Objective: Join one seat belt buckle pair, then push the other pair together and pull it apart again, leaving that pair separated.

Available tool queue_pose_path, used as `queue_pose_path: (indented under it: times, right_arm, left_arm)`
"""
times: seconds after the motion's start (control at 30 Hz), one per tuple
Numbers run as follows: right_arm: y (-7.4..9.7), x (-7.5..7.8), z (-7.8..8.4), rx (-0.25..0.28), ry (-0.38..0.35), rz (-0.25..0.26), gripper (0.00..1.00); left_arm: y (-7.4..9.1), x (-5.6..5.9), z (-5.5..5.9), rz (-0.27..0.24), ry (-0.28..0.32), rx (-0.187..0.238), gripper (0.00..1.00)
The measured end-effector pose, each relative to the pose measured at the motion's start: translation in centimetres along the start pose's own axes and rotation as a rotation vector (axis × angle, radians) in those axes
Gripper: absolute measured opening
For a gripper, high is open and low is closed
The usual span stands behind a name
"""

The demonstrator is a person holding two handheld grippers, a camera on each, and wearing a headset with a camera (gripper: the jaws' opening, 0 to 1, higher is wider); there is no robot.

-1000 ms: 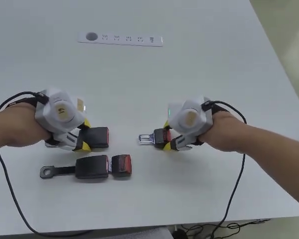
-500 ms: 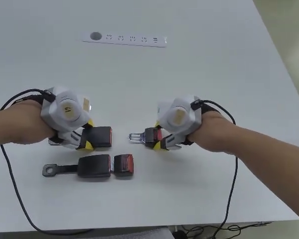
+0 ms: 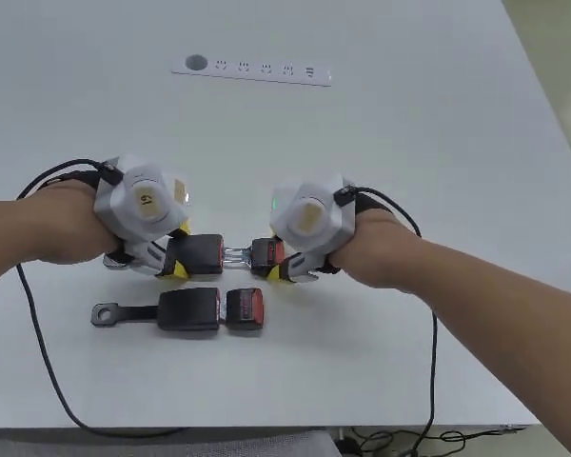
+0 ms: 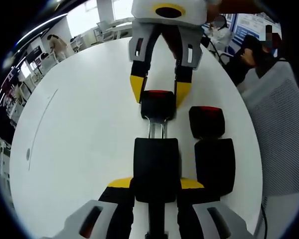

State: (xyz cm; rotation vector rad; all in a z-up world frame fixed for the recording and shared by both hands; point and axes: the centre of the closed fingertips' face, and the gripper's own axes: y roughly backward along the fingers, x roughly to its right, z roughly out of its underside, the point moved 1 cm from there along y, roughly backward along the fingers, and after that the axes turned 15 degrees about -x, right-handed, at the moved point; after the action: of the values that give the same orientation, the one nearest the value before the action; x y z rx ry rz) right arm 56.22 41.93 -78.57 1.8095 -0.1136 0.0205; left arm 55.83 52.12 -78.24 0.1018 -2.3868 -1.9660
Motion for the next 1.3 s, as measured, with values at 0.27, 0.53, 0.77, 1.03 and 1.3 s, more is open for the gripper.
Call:
queue_pose_path:
  times: [0.27,0.53,0.77,1.03,1.3]
  right_arm:
    - [0.0,0.2,-0.2,0.023,0.007,-0.011,0.31]
    - [-0.1,0.3,-0.9,0.028,0.020,-0.018,0.31]
    - [-0.3,0.1,-1.2,0.011,0.027,-0.020,0.30]
    - [-0.6,0.1,-1.7,-0.003,0.031,-0.016,0.29]
    - [-0.8,0.0,-2.7,-0.010,0.043,-0.017,0.29]
  left_arm:
    - [0.0,0.1,-0.1,-0.001,-0.010,-0.010,0.34]
    - [0.1,0.2,-0.5,0.000,-0.006,-0.001,0.33]
    - [-0.1,0.1,-0.3,-0.002,-0.024,0.002,0.33]
    - [-0.3,-0.1,-0.1,0.003,-0.020,0.017,0.32]
    - [-0.2,0.0,-0.3,0.004,-0.030,0.006,0.32]
